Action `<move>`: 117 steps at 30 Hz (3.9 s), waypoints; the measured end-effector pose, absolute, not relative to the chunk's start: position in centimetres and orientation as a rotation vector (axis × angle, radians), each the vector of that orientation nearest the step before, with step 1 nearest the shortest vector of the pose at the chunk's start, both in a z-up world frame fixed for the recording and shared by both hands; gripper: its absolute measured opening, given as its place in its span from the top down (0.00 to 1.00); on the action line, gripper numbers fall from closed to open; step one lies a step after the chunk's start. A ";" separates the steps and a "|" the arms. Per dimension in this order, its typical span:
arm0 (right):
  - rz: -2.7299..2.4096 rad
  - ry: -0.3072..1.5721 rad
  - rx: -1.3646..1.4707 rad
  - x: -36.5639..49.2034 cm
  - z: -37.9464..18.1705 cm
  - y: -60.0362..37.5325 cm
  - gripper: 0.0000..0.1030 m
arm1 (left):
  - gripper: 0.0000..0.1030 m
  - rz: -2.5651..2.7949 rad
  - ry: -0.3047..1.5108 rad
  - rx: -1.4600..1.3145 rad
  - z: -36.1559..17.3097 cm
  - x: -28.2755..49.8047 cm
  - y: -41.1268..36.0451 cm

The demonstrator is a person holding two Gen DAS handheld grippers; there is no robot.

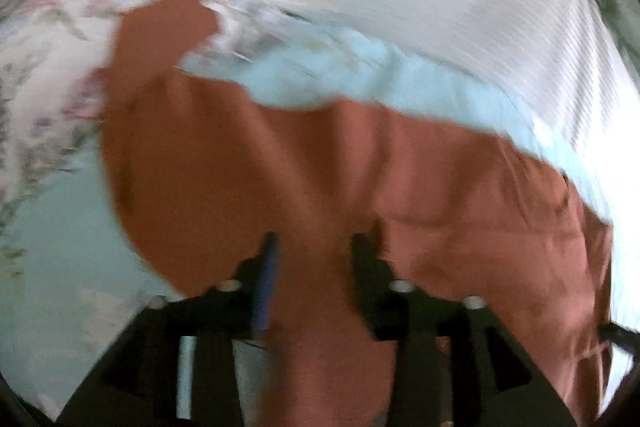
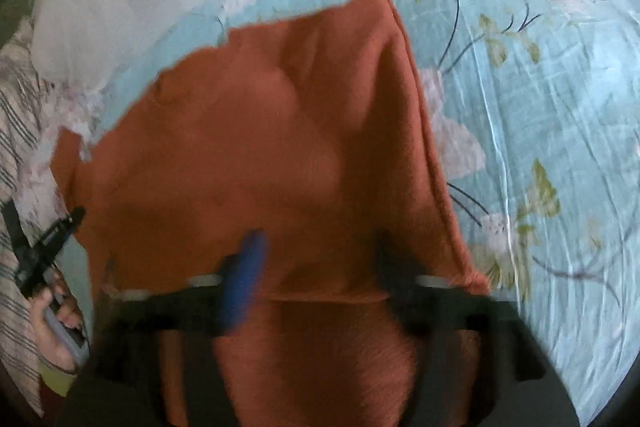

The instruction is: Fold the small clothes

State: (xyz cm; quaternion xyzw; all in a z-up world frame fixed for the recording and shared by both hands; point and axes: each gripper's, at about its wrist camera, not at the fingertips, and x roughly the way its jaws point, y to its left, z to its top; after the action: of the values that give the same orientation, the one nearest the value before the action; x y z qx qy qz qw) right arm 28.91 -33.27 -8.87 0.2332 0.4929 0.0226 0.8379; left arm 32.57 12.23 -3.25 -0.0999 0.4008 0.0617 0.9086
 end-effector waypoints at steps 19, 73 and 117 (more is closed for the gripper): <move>0.370 0.948 0.686 22.8 -8.4 -28.1 0.01 | 0.86 0.585 0.880 0.176 -4.5 48.0 24.6; 0.163 0.937 0.455 28.8 -11.0 -26.3 0.42 | 0.57 -0.027 0.889 -0.213 -8.4 24.8 10.5; 0.022 0.917 0.526 24.5 -8.7 -36.4 0.61 | 0.57 -0.001 0.915 -0.277 -8.8 26.3 13.2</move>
State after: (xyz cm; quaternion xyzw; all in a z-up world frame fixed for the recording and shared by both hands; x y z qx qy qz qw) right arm 24.53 -36.41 -8.74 0.2507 0.4375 0.0104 0.8635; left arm 26.31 13.18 -8.79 -0.1332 0.4401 -0.0005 0.8880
